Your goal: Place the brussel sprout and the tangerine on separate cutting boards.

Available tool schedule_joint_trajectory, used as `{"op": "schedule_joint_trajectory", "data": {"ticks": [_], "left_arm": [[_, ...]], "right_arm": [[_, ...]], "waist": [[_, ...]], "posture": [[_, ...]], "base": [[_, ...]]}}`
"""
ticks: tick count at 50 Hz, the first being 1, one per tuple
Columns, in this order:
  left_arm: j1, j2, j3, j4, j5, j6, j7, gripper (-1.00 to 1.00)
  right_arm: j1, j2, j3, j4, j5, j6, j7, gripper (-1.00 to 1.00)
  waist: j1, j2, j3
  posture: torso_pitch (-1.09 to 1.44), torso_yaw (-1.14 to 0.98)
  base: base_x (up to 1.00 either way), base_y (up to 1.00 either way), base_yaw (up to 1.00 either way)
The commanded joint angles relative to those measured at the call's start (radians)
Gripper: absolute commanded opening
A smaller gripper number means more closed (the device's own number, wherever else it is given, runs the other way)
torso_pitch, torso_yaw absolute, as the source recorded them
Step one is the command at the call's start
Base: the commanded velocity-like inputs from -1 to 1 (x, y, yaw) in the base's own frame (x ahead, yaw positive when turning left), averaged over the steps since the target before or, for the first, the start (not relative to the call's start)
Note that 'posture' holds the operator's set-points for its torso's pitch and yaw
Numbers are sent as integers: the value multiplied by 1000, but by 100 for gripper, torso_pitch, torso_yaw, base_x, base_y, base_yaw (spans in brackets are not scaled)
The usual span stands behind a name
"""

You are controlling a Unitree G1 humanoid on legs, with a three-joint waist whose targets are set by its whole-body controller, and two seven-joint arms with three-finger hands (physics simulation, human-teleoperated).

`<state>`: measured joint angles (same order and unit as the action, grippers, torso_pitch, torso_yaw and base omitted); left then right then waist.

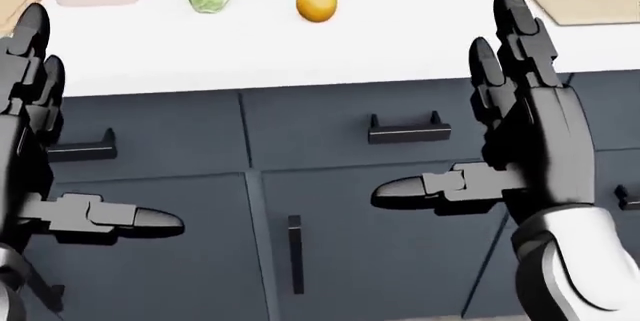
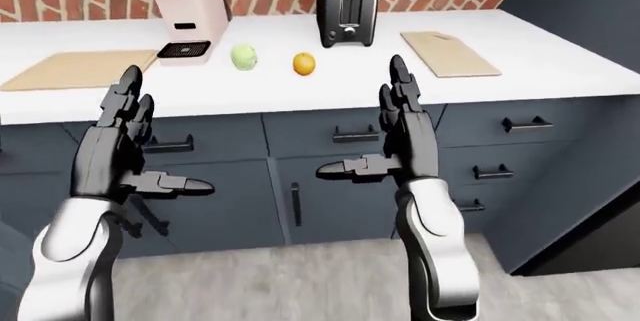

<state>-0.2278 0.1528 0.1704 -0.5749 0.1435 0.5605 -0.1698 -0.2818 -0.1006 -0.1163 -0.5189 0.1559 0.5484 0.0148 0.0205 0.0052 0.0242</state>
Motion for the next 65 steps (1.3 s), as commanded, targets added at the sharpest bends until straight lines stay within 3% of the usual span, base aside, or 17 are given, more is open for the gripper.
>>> {"op": "schedule_joint_trajectory", "data": {"ticks": [1, 5, 7, 12, 16, 18, 28, 31, 32, 35, 40, 44, 53, 57, 58, 61, 65], "left_arm": [[-22, 3, 0, -32, -1, -32, 2, 100], [-21, 3, 1, -29, 1, -37, 2, 100], [-20, 3, 2, -21, 1, -46, 4, 100], [-19, 7, 4, -24, 12, -43, 5, 100], [-25, 12, 10, -41, 12, -26, -1, 100], [-27, 13, 12, -47, 13, -22, -3, 100], [-34, 13, 3, -80, 29, 6, -13, 100], [-36, 13, 3, -80, 35, 6, -15, 100], [-34, 13, 5, -81, 35, 5, -15, 100], [-33, 11, 4, -73, 36, -3, -14, 100], [-26, 11, 5, -71, 41, -10, -15, 100], [-22, 10, 8, -76, 42, -10, -16, 100], [-23, 11, 7, -69, 44, -14, -16, 100], [-30, 13, 5, -74, 45, -3, -20, 100], [-32, 13, 5, -78, 44, 1, -21, 100], [-37, 13, 2, -80, 47, 6, -24, 100], [-33, 14, 3, -85, 51, 8, -27, 100]], "right_arm": [[-14, -5, -8, -20, 0, -54, 1, 100], [-13, -3, -1, -23, 0, -57, 2, 100], [-24, -6, -2, -30, -1, -41, 0, 100], [-34, -6, 0, -42, -7, -31, 1, 100], [-34, -7, -2, -46, -6, -44, 1, 100], [-40, -8, 2, -63, -5, -28, 1, 100], [-38, -6, 8, -57, -21, -59, 8, 100], [-36, -4, 11, -57, -24, -60, 10, 100], [-43, -6, 9, -71, -21, -39, 9, 100], [-42, -4, 9, -67, -23, -42, 11, 100], [-38, -1, 14, -54, -31, -55, 14, 100], [-32, 3, 13, -52, -31, -64, 17, 100], [-20, 4, 25, -47, -39, -88, 22, 100], [-38, -1, 17, -66, -41, -55, 24, 100], [-41, 0, 15, -69, -38, -50, 24, 100], [-40, 0, 11, -84, -28, -45, 25, 100], [-44, 11, 0, -87, 6, -36, 14, 100]], "waist": [[-3, 7, -12], [-10, 5, -12], [-14, -26, 37], [-30, -35, 7], [-27, 10, -4], [-16, 78, -22], [-10, -13, -11], [-21, -93, -31], [-27, -48, -25], [-32, -60, -35], [-30, -11, -18], [-34, 94, -31], [-19, 19, -19], [-19, -67, 6], [-30, -33, 6], [-31, -38, 2], [-46, 81, 27]], "posture": [[0, 0], [0, 0], [0, 0], [0, 0], [0, 0], [0, 0], [0, 0], [0, 0], [0, 0], [0, 0], [0, 0], [0, 0], [0, 0], [0, 0], [0, 0], [0, 0], [0, 0]], "base": [[41, 0, 0], [42, 0, 0], [40, 0, 0], [35, 1, 0], [14, 5, 0], [7, 7, 0], [4, 18, 0], [4, 22, 0], [4, 22, 0], [4, 22, 0], [3, 21, 0], [4, 22, 0], [0, 5, 0], [11, 27, 0], [21, 31, 0], [24, 16, 0], [27, 0, 0]]}}
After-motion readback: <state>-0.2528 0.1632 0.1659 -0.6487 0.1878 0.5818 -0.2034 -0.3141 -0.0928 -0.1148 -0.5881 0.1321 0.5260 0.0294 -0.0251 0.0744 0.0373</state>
